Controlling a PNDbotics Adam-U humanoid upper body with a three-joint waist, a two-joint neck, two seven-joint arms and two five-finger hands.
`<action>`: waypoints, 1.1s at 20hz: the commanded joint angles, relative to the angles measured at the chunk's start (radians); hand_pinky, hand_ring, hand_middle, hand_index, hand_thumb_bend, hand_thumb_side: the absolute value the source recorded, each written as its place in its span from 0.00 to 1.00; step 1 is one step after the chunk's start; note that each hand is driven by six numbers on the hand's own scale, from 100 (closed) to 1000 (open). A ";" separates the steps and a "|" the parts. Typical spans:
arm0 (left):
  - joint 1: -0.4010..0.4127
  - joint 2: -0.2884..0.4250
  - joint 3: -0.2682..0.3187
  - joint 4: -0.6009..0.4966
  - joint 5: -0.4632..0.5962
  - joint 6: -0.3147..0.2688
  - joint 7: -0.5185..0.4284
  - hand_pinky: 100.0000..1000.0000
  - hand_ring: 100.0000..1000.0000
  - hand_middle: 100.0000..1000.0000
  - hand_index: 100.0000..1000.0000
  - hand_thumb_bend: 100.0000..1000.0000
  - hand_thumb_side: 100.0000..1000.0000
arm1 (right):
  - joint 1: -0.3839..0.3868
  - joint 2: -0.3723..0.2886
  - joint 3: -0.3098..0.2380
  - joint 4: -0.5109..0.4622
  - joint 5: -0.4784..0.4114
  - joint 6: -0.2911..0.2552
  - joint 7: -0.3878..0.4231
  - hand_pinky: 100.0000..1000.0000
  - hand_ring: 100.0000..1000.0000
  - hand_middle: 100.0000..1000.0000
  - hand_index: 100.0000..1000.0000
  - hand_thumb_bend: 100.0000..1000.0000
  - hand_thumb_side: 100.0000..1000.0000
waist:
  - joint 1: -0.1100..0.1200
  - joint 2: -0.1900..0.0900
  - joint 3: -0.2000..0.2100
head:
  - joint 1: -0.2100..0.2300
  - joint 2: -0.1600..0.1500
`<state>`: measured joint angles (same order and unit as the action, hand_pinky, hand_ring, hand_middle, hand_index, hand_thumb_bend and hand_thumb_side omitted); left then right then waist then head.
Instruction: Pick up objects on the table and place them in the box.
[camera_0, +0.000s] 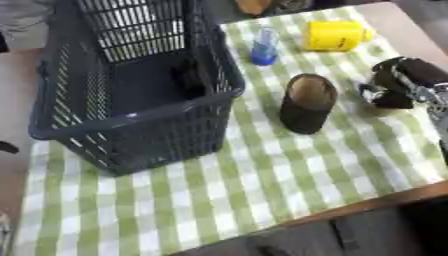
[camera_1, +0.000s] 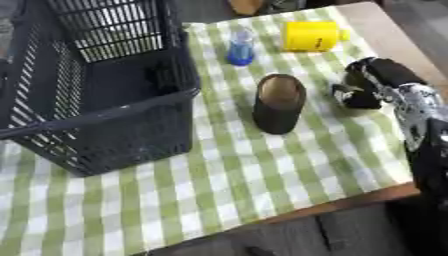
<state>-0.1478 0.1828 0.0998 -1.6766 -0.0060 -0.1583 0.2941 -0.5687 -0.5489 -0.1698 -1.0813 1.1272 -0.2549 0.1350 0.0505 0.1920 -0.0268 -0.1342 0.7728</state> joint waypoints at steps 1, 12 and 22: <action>-0.010 0.013 0.006 -0.009 0.001 -0.001 -0.003 0.29 0.80 0.71 0.74 0.39 0.90 | -0.043 -0.031 -0.008 -0.070 -0.026 -0.007 -0.023 0.00 0.28 0.49 0.58 0.00 0.12 | -0.016 -0.031 0.000 | -0.001 -0.003; -0.004 0.015 0.002 -0.006 0.001 -0.002 -0.008 0.29 0.80 0.71 0.74 0.39 0.90 | -0.165 -0.024 0.039 -0.197 -0.085 -0.033 0.030 0.00 0.28 0.48 0.58 0.00 0.01 | -0.025 -0.046 0.010 | -0.002 -0.003; 0.002 0.017 -0.012 0.002 0.004 -0.001 -0.026 0.29 0.80 0.71 0.74 0.39 0.90 | -0.407 0.092 0.159 -0.145 -0.109 -0.115 0.063 0.00 0.29 0.49 0.58 0.05 0.00 | -0.029 -0.072 0.045 | -0.022 -0.003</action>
<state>-0.1402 0.1828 0.0896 -1.6643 -0.0058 -0.1584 0.2723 -0.9484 -0.4558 -0.0178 -1.2272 1.0148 -0.3601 0.1995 0.0383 0.1519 0.0198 -0.1519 0.7729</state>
